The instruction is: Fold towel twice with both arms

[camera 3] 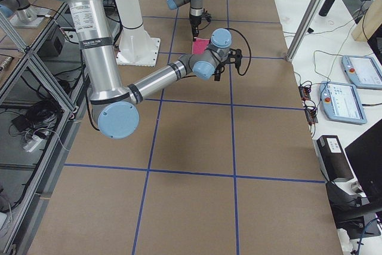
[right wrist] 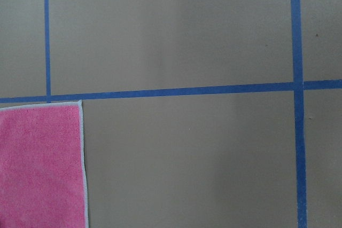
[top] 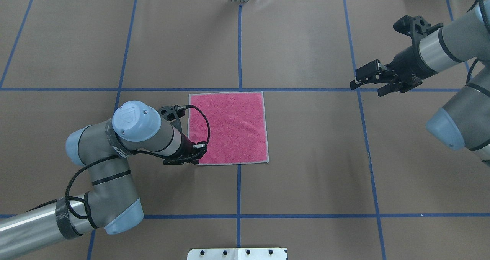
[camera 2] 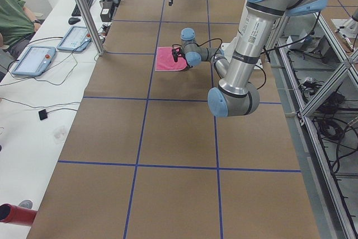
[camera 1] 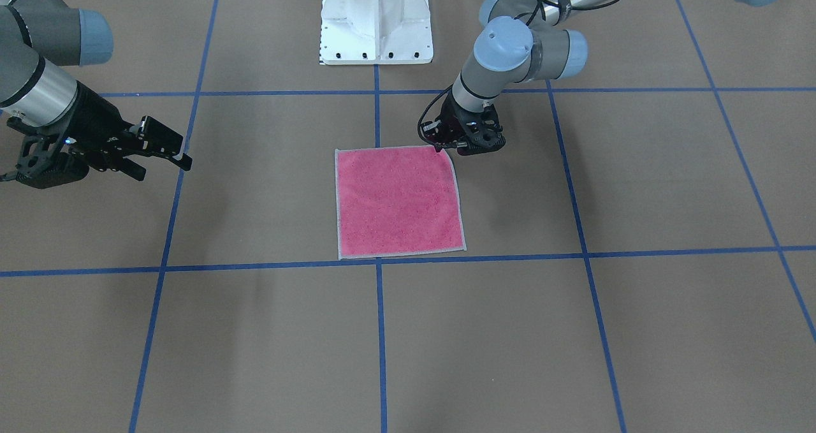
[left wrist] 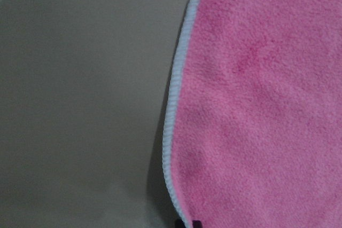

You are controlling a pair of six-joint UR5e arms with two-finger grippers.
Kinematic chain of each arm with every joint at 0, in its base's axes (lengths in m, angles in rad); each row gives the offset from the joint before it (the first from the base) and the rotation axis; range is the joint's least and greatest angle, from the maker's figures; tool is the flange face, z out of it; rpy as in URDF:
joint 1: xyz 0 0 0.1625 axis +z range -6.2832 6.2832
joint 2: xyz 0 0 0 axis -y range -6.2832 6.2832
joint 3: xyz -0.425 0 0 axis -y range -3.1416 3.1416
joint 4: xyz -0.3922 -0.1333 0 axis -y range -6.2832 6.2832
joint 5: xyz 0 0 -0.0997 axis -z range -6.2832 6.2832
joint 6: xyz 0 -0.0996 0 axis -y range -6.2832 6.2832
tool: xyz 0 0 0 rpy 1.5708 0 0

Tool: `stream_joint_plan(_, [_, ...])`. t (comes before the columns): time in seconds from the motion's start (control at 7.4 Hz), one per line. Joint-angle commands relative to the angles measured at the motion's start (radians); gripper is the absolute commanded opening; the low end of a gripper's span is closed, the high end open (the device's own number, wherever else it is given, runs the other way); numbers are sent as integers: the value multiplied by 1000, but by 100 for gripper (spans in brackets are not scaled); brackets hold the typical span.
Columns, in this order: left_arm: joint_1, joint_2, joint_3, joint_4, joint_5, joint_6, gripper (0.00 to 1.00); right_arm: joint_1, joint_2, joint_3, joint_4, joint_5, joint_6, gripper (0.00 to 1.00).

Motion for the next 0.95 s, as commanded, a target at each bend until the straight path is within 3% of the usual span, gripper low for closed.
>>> stream_joint_plan(0.0, [-1,1,-14,0,0,0,0,-3,3,0,-2,0,4,100])
stream_joint_plan(0.27, [-4,1,-25,0,2,-2,0,-77,62,0,-5,-14,158,100])
stream_joint_plan(0.81, [-4,1,-27,0,3,-2,0,-402,145,-12,-8,-394,363,97])
